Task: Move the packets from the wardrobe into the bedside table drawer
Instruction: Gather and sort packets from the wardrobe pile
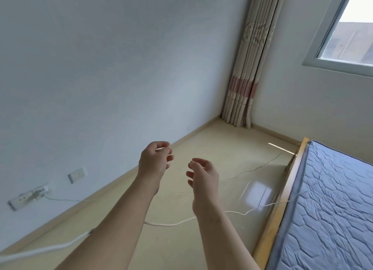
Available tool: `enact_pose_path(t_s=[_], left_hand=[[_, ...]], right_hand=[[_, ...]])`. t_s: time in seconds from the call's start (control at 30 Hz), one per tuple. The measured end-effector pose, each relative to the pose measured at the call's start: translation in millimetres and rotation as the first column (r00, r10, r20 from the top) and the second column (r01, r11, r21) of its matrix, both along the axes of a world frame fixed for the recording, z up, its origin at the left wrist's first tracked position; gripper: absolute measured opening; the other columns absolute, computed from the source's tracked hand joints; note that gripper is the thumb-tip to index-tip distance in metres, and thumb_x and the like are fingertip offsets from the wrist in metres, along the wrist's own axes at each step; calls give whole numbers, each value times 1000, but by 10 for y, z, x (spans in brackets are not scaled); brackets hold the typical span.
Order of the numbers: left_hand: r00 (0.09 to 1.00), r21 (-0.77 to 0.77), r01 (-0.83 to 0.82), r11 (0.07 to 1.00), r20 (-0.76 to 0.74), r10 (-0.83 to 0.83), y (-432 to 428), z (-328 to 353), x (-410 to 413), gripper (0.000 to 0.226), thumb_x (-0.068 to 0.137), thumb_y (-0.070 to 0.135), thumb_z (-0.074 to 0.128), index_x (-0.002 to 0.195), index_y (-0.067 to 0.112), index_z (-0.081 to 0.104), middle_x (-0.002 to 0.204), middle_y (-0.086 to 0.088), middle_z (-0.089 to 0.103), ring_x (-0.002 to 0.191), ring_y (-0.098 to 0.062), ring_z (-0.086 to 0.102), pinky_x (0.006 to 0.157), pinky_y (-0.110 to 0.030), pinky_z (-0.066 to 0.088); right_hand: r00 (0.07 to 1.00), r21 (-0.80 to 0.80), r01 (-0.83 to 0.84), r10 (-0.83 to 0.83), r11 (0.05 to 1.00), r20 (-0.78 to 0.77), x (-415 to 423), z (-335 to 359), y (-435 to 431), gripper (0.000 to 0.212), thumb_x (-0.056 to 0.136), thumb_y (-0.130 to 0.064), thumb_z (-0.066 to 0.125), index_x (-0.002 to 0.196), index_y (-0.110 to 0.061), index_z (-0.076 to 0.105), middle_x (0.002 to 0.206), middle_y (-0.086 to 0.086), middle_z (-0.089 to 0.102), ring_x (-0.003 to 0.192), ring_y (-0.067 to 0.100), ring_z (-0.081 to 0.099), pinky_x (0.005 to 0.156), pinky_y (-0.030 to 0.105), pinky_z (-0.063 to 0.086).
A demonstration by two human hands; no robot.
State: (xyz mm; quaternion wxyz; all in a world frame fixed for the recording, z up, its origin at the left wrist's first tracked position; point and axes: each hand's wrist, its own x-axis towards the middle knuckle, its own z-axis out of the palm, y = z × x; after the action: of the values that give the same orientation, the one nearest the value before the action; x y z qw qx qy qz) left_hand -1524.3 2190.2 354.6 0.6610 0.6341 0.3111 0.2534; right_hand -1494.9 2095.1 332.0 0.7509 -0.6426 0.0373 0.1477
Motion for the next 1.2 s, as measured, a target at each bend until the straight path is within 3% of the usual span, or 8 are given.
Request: enact_pose_path(t_s=[0.2,0.4,0.7,0.93,1.2], left_hand=[[1000,28,20,999,10,-20,496,-14,729,16,96,12,44,101,17,59,99,-4,63,92,-18,64,83,-35,52],[994,36,100,994,44,-102,571,-3,2025,16,95,11,45,97,19,58,94,-2,63,90,-19,64,84,-36,52],[946,4,315,949,73,-315,143,88,4071,17,95,10,45,91,20,58,86,-1,61,83,-16,63,82,-36,52],[857,-4,512,859,68,-511,-295,-107,5681,19,95,8,43,88,20,57,83,-1,61,76,-14,61,75,-33,49],[794,-36,606,794,73,-603,-419,-114,7899,20,96,9,43,87,20,56,80,0,61,72,-11,60,65,-25,45]], right_hand=[[1000,-3,9,-9,1000,-5,687,-63,466,10,90,-11,52,96,-16,60,90,0,61,80,13,57,69,24,44],[998,31,52,-53,998,35,1963,-30,656,11,90,-12,52,95,-17,60,90,-1,63,80,14,58,68,24,44],[974,8,224,-224,974,34,3774,-2,249,11,90,-11,53,97,-15,61,88,-1,62,76,11,58,66,22,43],[928,-31,371,-370,928,37,5205,-210,-178,11,91,-11,53,88,-19,59,87,1,62,74,12,56,68,24,43],[886,-53,464,-463,884,36,7303,-109,-311,10,92,-11,52,87,-18,58,92,5,62,76,14,57,76,29,45]])
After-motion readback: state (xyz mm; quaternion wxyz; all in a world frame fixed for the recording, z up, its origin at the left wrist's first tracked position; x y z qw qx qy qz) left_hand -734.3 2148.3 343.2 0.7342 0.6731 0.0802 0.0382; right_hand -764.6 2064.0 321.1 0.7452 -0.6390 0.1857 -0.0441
